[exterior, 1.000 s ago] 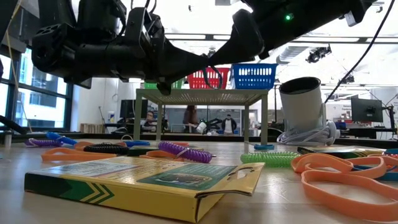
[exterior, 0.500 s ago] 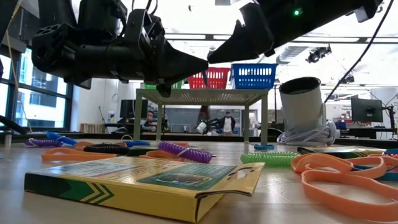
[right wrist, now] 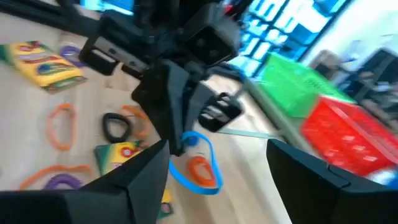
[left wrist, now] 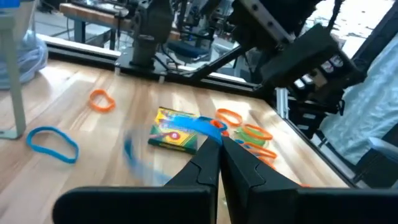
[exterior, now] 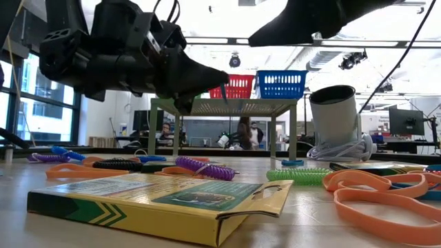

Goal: Pick & Place Office Desk Supplies
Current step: Put the blue rubber band into the green bin on the shelf, then put the top green spring keychain into the blue bin on the shelf

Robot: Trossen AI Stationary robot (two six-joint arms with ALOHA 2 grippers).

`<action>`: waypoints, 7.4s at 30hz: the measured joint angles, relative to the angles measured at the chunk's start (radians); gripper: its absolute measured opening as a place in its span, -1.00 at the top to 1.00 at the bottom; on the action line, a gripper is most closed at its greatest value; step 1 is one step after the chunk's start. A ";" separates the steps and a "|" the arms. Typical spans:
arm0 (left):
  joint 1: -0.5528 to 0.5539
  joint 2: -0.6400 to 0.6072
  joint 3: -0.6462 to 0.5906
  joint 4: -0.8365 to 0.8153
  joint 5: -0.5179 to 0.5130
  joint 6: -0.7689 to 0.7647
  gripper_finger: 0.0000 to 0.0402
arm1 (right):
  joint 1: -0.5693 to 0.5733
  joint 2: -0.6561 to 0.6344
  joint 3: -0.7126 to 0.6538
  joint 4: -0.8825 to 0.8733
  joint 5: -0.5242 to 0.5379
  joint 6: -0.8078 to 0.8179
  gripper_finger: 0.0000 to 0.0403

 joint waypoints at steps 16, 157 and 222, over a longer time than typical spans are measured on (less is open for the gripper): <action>0.007 -0.478 0.067 -0.731 -0.141 0.061 1.00 | 0.187 0.000 0.000 -0.050 0.341 -0.003 -0.26; 0.080 -0.670 0.852 -2.645 -0.391 -0.126 0.31 | 0.099 -0.019 0.000 -0.252 -0.090 0.402 -0.26; -0.016 -0.638 -0.029 -0.969 -0.220 0.085 0.31 | 0.038 -0.176 0.000 -0.518 -0.728 0.783 -0.30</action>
